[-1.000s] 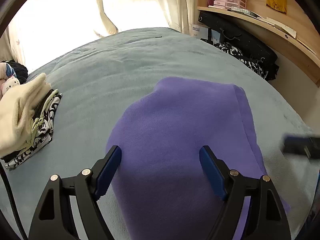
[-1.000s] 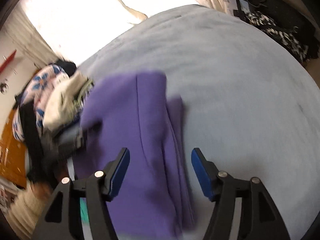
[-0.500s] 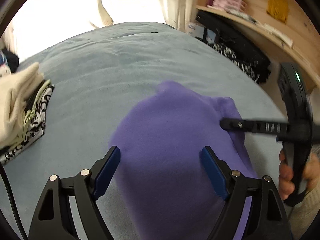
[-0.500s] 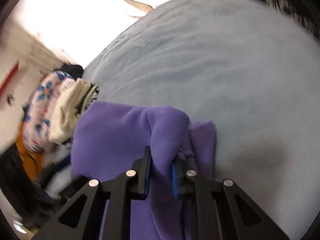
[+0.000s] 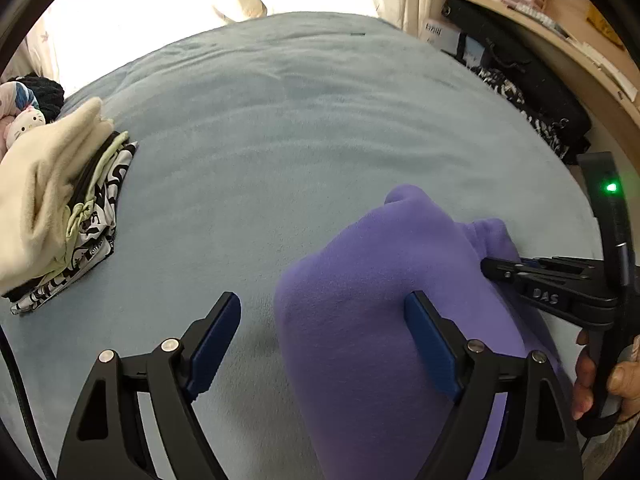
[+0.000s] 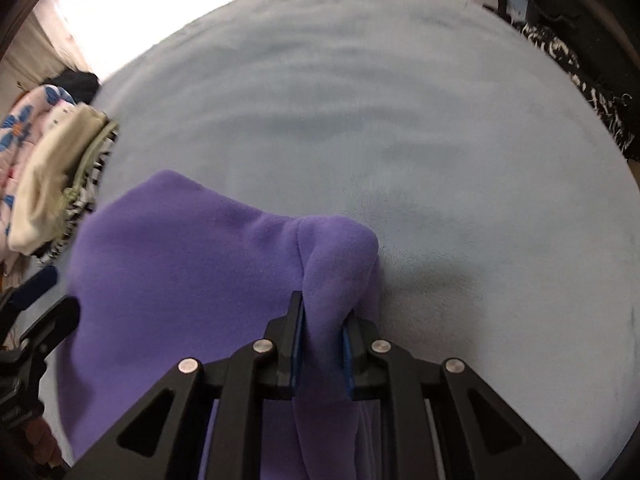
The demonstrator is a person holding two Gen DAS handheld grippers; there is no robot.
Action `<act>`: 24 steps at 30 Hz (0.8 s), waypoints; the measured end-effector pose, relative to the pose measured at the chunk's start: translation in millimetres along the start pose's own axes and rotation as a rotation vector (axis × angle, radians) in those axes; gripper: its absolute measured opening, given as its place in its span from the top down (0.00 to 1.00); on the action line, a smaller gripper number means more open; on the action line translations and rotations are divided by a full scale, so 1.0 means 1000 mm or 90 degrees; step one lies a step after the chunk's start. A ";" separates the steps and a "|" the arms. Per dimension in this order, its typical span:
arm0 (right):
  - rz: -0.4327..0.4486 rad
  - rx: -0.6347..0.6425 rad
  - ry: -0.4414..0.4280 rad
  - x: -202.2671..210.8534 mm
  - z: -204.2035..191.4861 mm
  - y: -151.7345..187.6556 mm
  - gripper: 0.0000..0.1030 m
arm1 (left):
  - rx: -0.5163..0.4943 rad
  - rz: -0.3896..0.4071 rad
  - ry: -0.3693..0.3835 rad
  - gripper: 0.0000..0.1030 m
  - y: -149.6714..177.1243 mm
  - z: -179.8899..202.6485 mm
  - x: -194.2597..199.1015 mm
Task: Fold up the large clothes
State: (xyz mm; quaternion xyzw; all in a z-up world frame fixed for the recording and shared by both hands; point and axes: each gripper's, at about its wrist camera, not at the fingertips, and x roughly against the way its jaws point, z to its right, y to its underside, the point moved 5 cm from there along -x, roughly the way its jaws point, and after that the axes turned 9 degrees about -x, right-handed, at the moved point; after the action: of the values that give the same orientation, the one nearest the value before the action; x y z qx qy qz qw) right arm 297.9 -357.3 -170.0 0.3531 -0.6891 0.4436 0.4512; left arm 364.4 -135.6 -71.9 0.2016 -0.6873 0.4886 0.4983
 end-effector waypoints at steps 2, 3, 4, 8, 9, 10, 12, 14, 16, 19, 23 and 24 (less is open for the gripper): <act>-0.008 -0.002 0.006 -0.010 0.001 -0.003 0.79 | 0.003 -0.010 -0.001 0.17 -0.004 -0.001 -0.006; -0.009 -0.004 0.007 -0.012 0.000 -0.003 0.79 | 0.003 -0.013 -0.004 0.16 -0.006 -0.001 -0.009; -0.009 -0.008 0.002 -0.014 0.002 0.000 0.79 | 0.003 -0.015 -0.006 0.15 -0.007 0.001 -0.010; 0.006 -0.043 -0.041 -0.012 0.016 0.007 0.73 | 0.004 -0.004 -0.001 0.14 -0.003 0.000 -0.009; 0.013 -0.047 -0.046 -0.009 0.015 0.009 0.72 | 0.009 0.003 0.004 0.14 -0.001 0.000 -0.007; 0.028 -0.044 -0.044 -0.004 0.016 0.011 0.69 | 0.013 0.011 0.010 0.14 0.002 -0.001 -0.004; 0.049 -0.040 -0.031 0.006 0.017 0.013 0.57 | 0.015 0.027 0.011 0.14 0.007 -0.003 0.002; 0.068 -0.049 -0.021 0.018 0.022 0.015 0.43 | 0.013 0.037 0.008 0.14 0.011 -0.006 0.007; 0.075 -0.058 -0.036 0.030 0.023 0.018 0.43 | 0.017 0.046 0.008 0.14 0.014 -0.008 0.013; 0.106 -0.059 -0.037 0.054 0.020 0.023 0.43 | 0.030 0.059 0.018 0.15 0.020 -0.013 0.021; 0.179 -0.003 -0.015 0.093 0.005 0.040 0.43 | 0.044 0.071 0.026 0.16 0.032 -0.015 0.034; 0.190 0.010 -0.013 0.100 0.000 0.045 0.43 | 0.047 0.075 0.030 0.16 0.036 -0.015 0.039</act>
State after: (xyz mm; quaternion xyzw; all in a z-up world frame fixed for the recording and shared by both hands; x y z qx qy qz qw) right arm 223.9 -349.5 -89.9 0.2549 -0.7348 0.5075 0.3708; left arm 327.2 -98.3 -54.0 0.1676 -0.6677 0.5464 0.4770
